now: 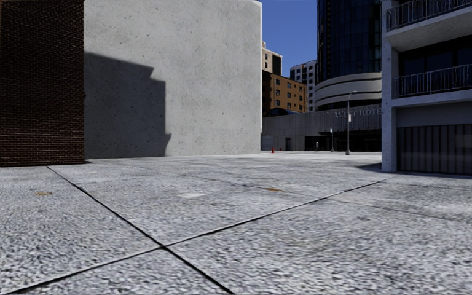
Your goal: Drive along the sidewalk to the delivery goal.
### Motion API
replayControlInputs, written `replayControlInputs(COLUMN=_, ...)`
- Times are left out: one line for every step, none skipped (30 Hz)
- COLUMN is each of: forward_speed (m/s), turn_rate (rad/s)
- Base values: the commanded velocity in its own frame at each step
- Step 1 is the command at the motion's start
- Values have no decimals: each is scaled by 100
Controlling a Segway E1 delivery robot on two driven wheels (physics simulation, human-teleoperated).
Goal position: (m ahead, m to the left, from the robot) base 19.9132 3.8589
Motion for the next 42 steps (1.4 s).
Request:
replayControlInputs(forward_speed=200, turn_rate=0)
replayControlInputs(forward_speed=200, turn_rate=0)
replayControlInputs(forward_speed=200, turn_rate=0)
replayControlInputs(forward_speed=200, turn_rate=0)
replayControlInputs(forward_speed=200, turn_rate=0)
replayControlInputs(forward_speed=200, turn_rate=0)
replayControlInputs(forward_speed=200, turn_rate=0)
replayControlInputs(forward_speed=200, turn_rate=0)
replayControlInputs(forward_speed=200, turn_rate=0)
replayControlInputs(forward_speed=200, turn_rate=0)
replayControlInputs(forward_speed=200, turn_rate=0)
replayControlInputs(forward_speed=200, turn_rate=0)
replayControlInputs(forward_speed=200, turn_rate=0)
replayControlInputs(forward_speed=200, turn_rate=0)
replayControlInputs(forward_speed=200, turn_rate=0)
replayControlInputs(forward_speed=200, turn_rate=0)
replayControlInputs(forward_speed=200, turn_rate=0)
replayControlInputs(forward_speed=200, turn_rate=0)
replayControlInputs(forward_speed=200, turn_rate=0)
replayControlInputs(forward_speed=200, turn_rate=0)
replayControlInputs(forward_speed=200, turn_rate=0)
replayControlInputs(forward_speed=200, turn_rate=0)
replayControlInputs(forward_speed=200, turn_rate=0)
replayControlInputs(forward_speed=200, turn_rate=0)
replayControlInputs(forward_speed=200, turn_rate=0)
replayControlInputs(forward_speed=200, turn_rate=0)
replayControlInputs(forward_speed=200, turn_rate=0)
replayControlInputs(forward_speed=200, turn_rate=0)
replayControlInputs(forward_speed=200, turn_rate=0)
replayControlInputs(forward_speed=200, turn_rate=0)
replayControlInputs(forward_speed=200, turn_rate=0)
replayControlInputs(forward_speed=200, turn_rate=0)
replayControlInputs(forward_speed=200, turn_rate=0)
replayControlInputs(forward_speed=200, turn_rate=0)
replayControlInputs(forward_speed=200, turn_rate=0)
replayControlInputs(forward_speed=200, turn_rate=0)
replayControlInputs(forward_speed=200, turn_rate=0)
replayControlInputs(forward_speed=200, turn_rate=0)
replayControlInputs(forward_speed=200, turn_rate=0)
replayControlInputs(forward_speed=200, turn_rate=0)
replayControlInputs(forward_speed=200, turn_rate=0)
replayControlInputs(forward_speed=200, turn_rate=0)
